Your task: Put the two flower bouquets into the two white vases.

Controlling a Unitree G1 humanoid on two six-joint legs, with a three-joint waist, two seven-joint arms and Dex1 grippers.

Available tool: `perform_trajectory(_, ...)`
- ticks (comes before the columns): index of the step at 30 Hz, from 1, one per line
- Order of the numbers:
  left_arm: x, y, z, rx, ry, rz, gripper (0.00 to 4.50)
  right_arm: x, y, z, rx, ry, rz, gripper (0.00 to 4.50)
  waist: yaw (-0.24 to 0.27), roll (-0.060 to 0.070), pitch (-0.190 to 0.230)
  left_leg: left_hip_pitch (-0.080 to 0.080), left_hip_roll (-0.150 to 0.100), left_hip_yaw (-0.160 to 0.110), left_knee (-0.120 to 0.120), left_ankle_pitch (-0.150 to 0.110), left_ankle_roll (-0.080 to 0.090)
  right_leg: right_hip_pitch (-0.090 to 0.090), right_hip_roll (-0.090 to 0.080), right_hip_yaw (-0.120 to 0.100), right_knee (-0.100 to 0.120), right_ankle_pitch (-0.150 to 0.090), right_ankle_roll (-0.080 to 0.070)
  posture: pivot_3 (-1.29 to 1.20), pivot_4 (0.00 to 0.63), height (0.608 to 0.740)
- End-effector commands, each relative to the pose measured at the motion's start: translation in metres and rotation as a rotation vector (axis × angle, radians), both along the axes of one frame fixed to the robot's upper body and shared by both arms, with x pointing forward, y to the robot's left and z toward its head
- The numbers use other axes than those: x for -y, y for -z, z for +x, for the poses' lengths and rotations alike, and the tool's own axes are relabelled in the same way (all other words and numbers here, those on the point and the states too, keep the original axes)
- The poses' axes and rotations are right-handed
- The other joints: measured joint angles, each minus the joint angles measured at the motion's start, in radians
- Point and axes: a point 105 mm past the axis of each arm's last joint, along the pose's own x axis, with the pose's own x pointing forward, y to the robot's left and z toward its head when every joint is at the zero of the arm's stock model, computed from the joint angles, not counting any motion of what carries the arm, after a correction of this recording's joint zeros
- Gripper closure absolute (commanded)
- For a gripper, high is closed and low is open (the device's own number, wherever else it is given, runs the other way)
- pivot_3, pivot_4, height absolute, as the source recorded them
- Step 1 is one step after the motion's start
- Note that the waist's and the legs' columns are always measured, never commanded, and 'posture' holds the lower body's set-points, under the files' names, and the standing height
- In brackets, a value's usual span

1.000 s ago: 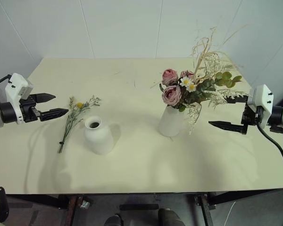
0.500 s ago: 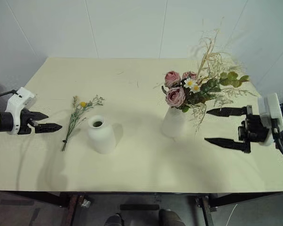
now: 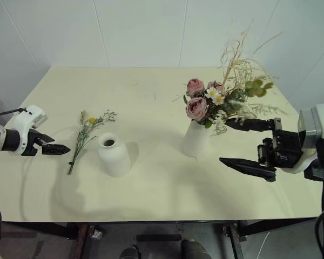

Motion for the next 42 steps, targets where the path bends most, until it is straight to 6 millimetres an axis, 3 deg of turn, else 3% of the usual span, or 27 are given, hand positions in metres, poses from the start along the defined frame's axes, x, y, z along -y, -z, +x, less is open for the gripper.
perform_trajectory(1,0.004,-0.001,-0.002,-0.003,-0.035,0.002,0.00,-0.002,-0.009,-0.003,0.030,-0.032,0.018,0.01,0.001,0.000,0.000,0.000,0.000,0.000,0.000,0.000,0.000,0.000,0.000,0.000,0.000,0.000,0.000,0.00,0.150,0.740)
perform_trajectory(9,0.035,0.002,-0.006,-0.021,-0.004,-0.052,0.00,0.012,-0.011,0.005,0.024,-0.028,-0.029,0.01,0.004,-0.001,0.000,0.000,0.000,-0.001,0.000,0.000,0.000,0.000,0.000,0.000,0.000,0.000,0.000,0.00,0.150,0.740)
perform_trajectory(20,0.037,0.013,-0.011,-0.047,-0.042,-0.056,0.00,0.033,0.001,0.012,-0.003,0.045,-0.081,0.01,0.002,-0.001,0.000,0.000,0.000,0.000,0.000,0.000,0.000,0.000,0.000,0.000,0.001,0.000,0.000,0.00,0.150,0.740)
perform_trajectory(26,0.050,0.029,-0.004,-0.093,-0.077,-0.071,0.00,0.029,0.001,0.010,0.002,0.051,-0.069,0.01,0.005,-0.001,0.000,0.001,0.000,-0.001,0.001,0.000,0.000,0.000,0.000,0.000,0.001,0.000,0.000,0.00,0.150,0.740)
perform_trajectory(34,0.050,0.041,0.012,-0.095,-0.110,-0.066,0.00,0.025,0.001,0.008,0.000,0.052,-0.053,0.01,0.013,-0.001,0.000,0.001,0.000,-0.001,0.002,0.000,0.000,0.000,0.000,0.000,0.001,0.000,0.000,0.00,0.150,0.740)
perform_trajectory(37,0.050,0.042,0.013,-0.112,-0.114,-0.063,0.56,0.024,0.001,0.006,-0.004,0.049,-0.046,0.00,0.019,-0.001,0.000,0.002,-0.001,-0.001,0.002,0.000,0.000,0.001,0.000,0.000,0.001,0.000,0.000,0.00,0.150,0.740)
perform_trajectory(42,0.052,0.045,0.011,-0.136,-0.091,-0.056,2.09,0.023,-0.001,0.004,-0.006,0.044,-0.042,0.00,0.023,-0.001,0.000,0.001,-0.001,0.000,0.002,0.000,0.000,0.001,0.000,0.000,0.001,0.000,0.000,0.00,0.150,0.740)
